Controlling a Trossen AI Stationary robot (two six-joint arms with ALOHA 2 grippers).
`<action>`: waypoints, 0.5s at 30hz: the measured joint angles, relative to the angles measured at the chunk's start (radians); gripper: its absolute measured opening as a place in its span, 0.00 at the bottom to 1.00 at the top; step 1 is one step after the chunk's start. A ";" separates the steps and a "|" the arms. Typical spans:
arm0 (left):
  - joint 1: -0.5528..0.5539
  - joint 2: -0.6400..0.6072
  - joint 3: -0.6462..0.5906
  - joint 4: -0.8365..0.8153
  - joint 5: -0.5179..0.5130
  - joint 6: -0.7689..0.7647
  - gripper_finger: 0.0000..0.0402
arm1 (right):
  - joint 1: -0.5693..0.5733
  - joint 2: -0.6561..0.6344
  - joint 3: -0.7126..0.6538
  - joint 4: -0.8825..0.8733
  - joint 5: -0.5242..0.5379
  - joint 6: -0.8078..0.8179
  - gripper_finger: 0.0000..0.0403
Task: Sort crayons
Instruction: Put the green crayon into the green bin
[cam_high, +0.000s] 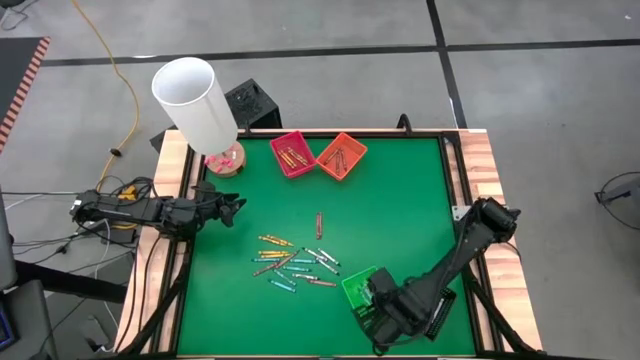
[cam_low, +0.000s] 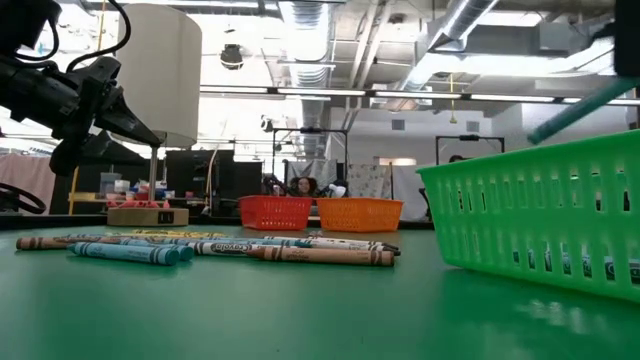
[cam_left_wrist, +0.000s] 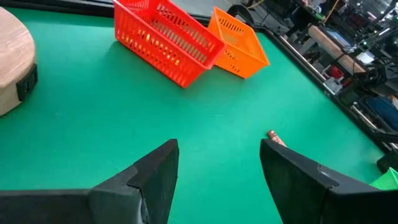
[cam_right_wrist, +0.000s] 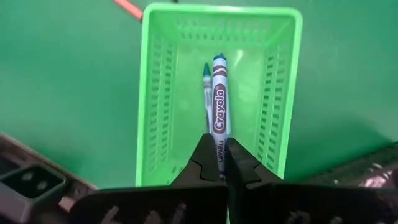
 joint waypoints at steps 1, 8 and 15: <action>0.000 0.000 0.000 0.000 -0.001 0.000 0.54 | -0.003 0.000 -0.014 0.011 0.002 0.003 0.01; 0.000 0.000 0.000 0.000 0.004 -0.005 0.54 | -0.031 0.002 -0.131 0.142 0.000 -0.021 0.01; 0.000 0.000 0.000 0.000 0.005 -0.006 0.54 | -0.030 0.001 -0.165 0.174 -0.040 -0.034 0.02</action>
